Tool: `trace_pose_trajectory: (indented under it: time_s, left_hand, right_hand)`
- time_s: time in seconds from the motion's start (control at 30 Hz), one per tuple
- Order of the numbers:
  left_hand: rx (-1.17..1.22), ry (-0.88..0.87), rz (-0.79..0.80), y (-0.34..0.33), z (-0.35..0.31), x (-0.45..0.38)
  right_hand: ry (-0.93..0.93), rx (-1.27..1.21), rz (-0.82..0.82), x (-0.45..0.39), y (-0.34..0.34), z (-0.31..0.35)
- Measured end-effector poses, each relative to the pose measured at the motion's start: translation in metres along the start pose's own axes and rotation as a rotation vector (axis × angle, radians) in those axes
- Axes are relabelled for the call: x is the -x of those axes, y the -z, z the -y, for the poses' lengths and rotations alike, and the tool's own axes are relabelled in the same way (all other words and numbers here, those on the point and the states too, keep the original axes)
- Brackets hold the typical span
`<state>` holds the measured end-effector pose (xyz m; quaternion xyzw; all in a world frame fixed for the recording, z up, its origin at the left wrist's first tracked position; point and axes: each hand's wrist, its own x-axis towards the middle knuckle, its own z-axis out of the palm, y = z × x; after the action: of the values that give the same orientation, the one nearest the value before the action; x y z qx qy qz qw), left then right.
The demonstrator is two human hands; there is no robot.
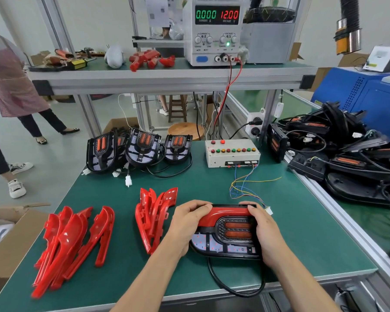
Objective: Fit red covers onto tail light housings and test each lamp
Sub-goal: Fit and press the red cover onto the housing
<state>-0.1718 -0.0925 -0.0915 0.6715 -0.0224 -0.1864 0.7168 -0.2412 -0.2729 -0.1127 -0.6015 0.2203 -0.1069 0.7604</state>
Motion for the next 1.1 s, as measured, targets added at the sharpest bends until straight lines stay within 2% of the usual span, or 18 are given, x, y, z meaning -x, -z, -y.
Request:
trace_pose_trajectory:
  time_s: [0.3,0.5,0.57,0.67,0.73,0.97,1.1]
  left_hand:
    - [0.020,0.024,-0.054,-0.004,0.000,-0.001]
    - [0.013,-0.001,-0.034,-0.001,0.000,0.000]
    - [0.007,0.019,-0.045,-0.001,0.000,0.000]
    - [0.005,0.035,-0.067,-0.002,-0.001,0.000]
    - [0.009,0.037,-0.072,-0.003,-0.002,-0.002]
    - [0.002,0.038,-0.068,-0.002,-0.001,-0.002]
    - [0.033,0.051,-0.051,-0.002,-0.002,-0.002]
  right_hand:
    - [-0.015,-0.034,0.016,-0.002,0.000,0.000]
    - [0.129,0.048,-0.001,0.004,0.000,0.000]
    - [0.255,0.189,0.011,0.006,0.002,-0.002]
    - [0.517,0.536,0.002,0.007,0.010,0.000]
    - [0.611,0.675,0.073,0.006,0.017,0.003]
    - [0.583,0.952,0.264,-0.010,0.027,0.031]
    - [0.671,0.949,0.283,-0.014,0.030,0.036]
